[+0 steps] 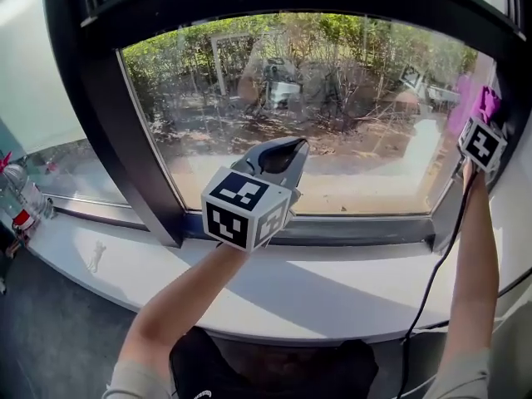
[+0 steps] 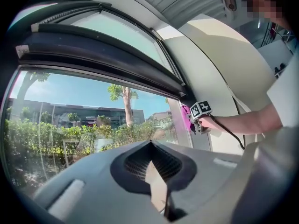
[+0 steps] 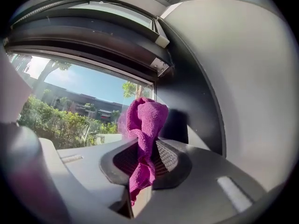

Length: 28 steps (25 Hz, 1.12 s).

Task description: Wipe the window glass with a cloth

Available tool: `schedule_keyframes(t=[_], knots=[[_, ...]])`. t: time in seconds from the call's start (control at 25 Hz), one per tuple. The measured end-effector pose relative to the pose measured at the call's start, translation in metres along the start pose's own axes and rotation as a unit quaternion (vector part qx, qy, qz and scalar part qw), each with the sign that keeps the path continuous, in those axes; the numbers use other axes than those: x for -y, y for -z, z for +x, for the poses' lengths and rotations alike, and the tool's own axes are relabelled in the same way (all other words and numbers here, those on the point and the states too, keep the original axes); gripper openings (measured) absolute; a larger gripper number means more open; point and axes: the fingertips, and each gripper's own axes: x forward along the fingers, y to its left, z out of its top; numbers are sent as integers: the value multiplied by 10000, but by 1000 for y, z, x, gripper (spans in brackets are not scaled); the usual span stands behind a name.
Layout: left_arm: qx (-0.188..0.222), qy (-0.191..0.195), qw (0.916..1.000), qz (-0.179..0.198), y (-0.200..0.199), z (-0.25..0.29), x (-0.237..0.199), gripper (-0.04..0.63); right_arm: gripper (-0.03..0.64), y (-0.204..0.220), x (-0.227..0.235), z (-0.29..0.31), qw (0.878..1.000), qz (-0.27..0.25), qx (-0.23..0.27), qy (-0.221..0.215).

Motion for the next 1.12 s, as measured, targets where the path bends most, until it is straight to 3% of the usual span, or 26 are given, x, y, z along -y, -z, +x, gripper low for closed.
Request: schedule_keyframes(t=[0.16, 0.28, 0.56, 0.8, 1.12], knots=[[6, -80, 10000, -59, 5, -6, -13, 0, 72, 14, 19, -9, 9993, 97, -289, 229], [4, -147, 9998, -118, 8, -11, -21, 0, 73, 16, 0, -15, 9989, 251, -313, -222], [23, -346, 9993, -159, 11, -32, -41, 0, 75, 10, -81, -48, 9909, -53, -160, -1332], [66, -533, 9983, -206, 14, -52, -62, 0, 75, 13, -159, -86, 9740, -110, -104, -2262], [4, -863, 9958, -299, 25, -84, -101, 0, 75, 11, -279, -137, 9406, 186, -49, -3389]])
